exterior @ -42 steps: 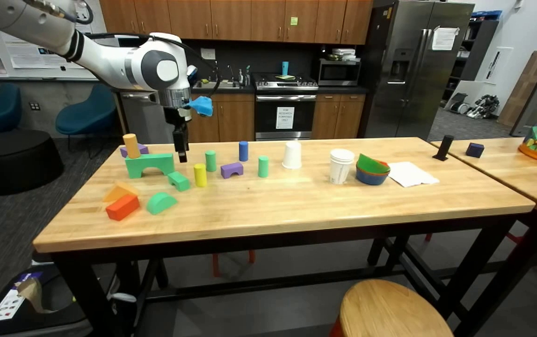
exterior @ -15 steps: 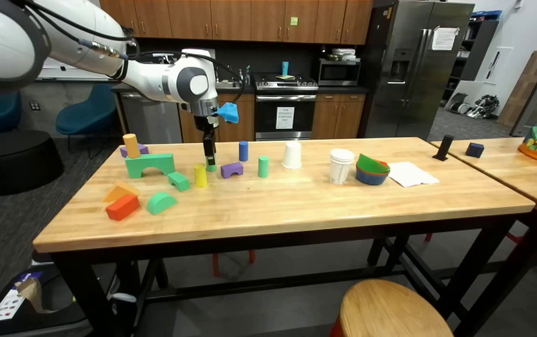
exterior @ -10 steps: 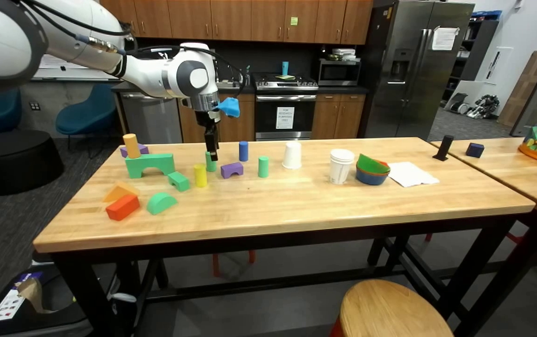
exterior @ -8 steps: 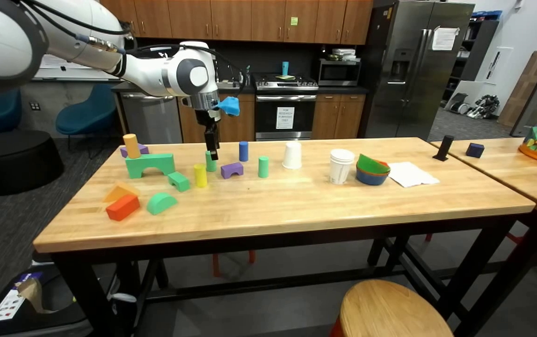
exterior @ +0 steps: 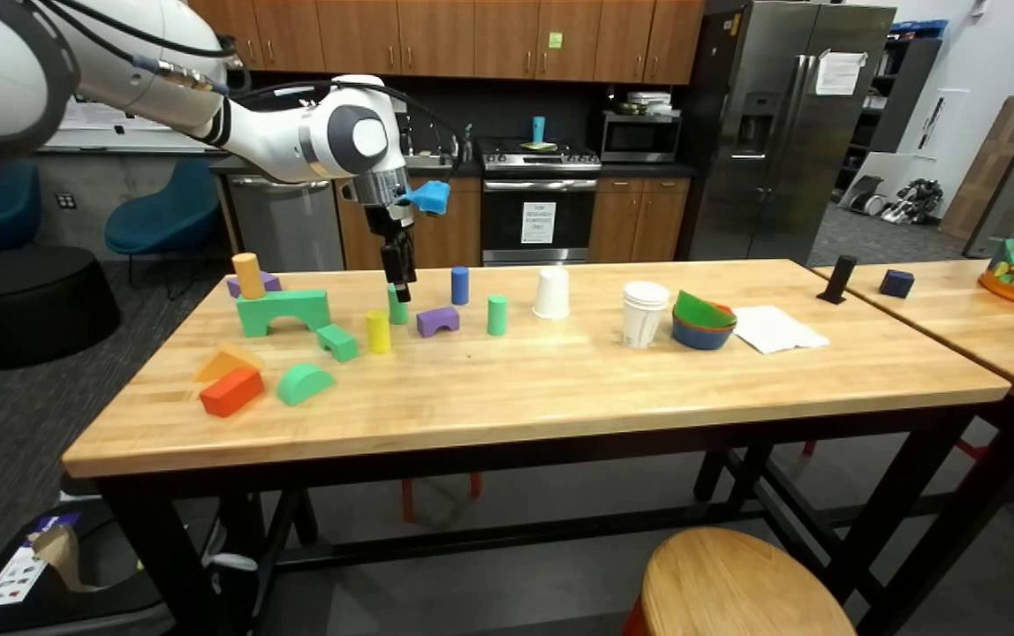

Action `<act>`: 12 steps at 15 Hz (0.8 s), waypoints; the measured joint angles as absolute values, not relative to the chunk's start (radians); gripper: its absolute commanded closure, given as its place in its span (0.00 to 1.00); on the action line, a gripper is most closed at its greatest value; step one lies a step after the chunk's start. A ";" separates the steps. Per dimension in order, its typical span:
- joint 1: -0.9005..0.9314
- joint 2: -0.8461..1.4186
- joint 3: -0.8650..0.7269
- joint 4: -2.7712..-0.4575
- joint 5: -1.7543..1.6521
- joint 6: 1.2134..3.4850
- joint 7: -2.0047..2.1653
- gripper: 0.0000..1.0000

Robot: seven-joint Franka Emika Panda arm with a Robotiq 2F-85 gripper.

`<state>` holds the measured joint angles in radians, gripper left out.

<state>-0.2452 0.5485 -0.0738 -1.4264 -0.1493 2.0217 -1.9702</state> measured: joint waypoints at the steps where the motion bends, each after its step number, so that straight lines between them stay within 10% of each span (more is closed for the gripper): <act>1: -0.245 0.537 -0.074 -1.440 -0.153 2.016 -1.966 0.00; 12: -0.235 0.383 -0.074 -1.653 -0.156 2.021 -1.953 0.00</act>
